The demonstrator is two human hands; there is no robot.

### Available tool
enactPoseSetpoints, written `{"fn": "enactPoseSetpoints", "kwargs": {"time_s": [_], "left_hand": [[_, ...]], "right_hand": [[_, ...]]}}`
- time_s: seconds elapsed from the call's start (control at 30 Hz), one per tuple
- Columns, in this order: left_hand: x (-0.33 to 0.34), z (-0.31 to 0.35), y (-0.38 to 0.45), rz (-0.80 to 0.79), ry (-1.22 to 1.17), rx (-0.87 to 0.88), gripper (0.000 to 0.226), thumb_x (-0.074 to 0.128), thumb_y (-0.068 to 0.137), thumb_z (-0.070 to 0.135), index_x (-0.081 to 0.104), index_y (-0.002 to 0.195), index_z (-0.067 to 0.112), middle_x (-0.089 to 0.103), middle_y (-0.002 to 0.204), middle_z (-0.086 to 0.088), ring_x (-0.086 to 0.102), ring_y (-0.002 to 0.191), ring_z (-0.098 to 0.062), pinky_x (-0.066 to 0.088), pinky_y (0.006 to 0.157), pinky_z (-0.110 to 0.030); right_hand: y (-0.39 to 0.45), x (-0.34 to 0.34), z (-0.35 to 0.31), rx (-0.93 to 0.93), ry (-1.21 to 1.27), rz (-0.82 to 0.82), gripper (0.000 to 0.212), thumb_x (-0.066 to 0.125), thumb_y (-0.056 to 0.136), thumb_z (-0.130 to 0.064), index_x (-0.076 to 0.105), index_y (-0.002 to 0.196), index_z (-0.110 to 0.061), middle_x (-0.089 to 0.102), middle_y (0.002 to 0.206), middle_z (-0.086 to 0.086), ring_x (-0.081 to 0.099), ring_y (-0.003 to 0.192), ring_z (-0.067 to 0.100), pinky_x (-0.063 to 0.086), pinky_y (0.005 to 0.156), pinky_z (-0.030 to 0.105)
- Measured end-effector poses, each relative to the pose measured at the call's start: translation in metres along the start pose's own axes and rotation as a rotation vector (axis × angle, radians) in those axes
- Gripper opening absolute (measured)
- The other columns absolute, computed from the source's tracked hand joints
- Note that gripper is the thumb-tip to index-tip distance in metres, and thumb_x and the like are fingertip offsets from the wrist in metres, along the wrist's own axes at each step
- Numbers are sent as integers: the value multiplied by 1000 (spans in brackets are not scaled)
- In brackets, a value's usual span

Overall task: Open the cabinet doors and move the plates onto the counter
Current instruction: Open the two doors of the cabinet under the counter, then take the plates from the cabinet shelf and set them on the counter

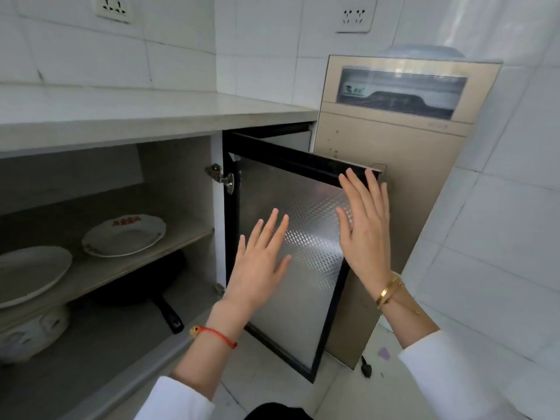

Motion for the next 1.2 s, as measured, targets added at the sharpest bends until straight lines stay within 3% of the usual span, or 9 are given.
{"fn": "enactPoseSetpoints", "kwargs": {"time_s": [0.13,0.37,0.7,1.0,1.2], "left_hand": [[-25,-13,-27,59,39,-67,71,42,99,39,-4,153,36,-14,161,16,-6,151,-14,7,121,-48],[-78,-41,-88,170,134,-219,69,42,100,37,-2,154,35,-7,163,13,-3,151,-16,11,122,-48],[-145,-93,-189,324,293,-531,69,46,98,36,8,155,30,11,163,6,15,149,-19,27,118,-44],[-187,-137,-269,513,322,-848,62,57,94,23,32,150,15,42,147,-8,41,134,-26,41,108,-43],[-210,-159,-306,527,392,-992,56,53,96,24,35,148,12,45,141,-13,45,125,-34,42,102,-49]], "right_hand": [[-4,10,-39,-44,133,-53,46,42,102,-19,35,147,-15,35,155,-1,16,150,16,10,125,42],[-11,29,-112,-103,374,-149,46,45,102,-21,38,146,-12,42,151,0,23,147,14,27,120,43],[-27,66,-215,-208,640,-272,45,46,102,-23,40,145,-15,45,149,-3,28,145,11,22,120,26],[-41,122,-302,-254,864,-408,40,49,100,-23,49,138,-12,54,139,1,43,134,16,36,115,36],[-44,149,-353,-305,957,-477,39,48,100,-24,51,136,-12,56,136,1,45,130,16,38,113,34]]}}
Point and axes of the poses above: each hand's wrist, its own y-axis towards the middle knuckle, its own x-axis out of the palm, z = x × y, the point moved 1 cm from there along y, towards the middle knuckle
